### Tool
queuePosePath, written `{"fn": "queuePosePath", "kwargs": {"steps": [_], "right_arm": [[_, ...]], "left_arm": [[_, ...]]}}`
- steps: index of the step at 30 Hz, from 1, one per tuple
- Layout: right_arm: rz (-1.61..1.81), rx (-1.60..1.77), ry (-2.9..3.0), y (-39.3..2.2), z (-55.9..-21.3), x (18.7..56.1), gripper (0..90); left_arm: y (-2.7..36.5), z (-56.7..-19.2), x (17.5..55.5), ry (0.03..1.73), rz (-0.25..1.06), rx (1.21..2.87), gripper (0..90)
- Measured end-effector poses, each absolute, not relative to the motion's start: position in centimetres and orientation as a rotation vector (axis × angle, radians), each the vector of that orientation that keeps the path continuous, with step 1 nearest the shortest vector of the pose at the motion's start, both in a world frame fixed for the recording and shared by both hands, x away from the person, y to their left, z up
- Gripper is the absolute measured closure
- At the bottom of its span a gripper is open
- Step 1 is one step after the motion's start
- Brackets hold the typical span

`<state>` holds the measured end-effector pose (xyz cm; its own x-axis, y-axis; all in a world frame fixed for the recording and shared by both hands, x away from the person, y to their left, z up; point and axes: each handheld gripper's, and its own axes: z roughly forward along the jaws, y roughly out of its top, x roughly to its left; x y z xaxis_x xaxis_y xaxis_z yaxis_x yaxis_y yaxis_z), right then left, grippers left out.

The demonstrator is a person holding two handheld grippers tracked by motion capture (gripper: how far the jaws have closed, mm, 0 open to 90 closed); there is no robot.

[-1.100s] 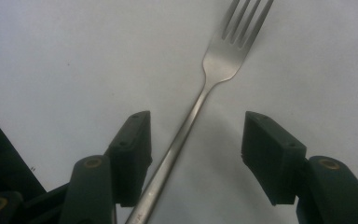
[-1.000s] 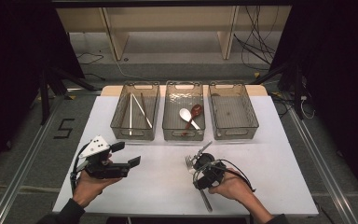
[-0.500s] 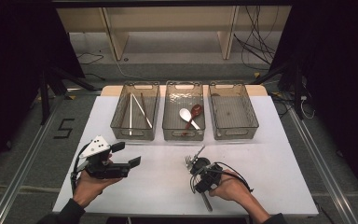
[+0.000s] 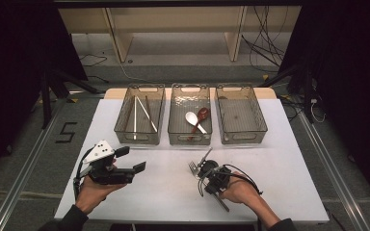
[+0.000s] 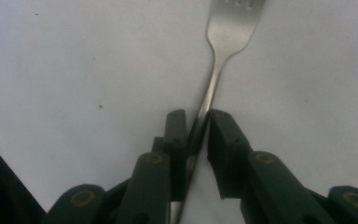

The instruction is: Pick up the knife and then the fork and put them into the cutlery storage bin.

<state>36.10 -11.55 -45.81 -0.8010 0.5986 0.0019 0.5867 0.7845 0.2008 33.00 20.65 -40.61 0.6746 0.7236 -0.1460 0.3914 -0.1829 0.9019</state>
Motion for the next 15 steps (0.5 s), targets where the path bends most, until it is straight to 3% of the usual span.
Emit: {"fn": "queuePosePath", "kwargs": {"steps": [3,15], "right_arm": [[0.287,0.957,2.902,-11.57,-45.81,36.1,84.1],[0.295,0.901,2.912,-11.81,-45.7,36.06,84.9]], "left_arm": [[20.66,-40.63,33.02,0.888,0.381,1.805,15.6],[20.66,-40.63,33.04,0.89,0.381,1.801,15.6]]}}
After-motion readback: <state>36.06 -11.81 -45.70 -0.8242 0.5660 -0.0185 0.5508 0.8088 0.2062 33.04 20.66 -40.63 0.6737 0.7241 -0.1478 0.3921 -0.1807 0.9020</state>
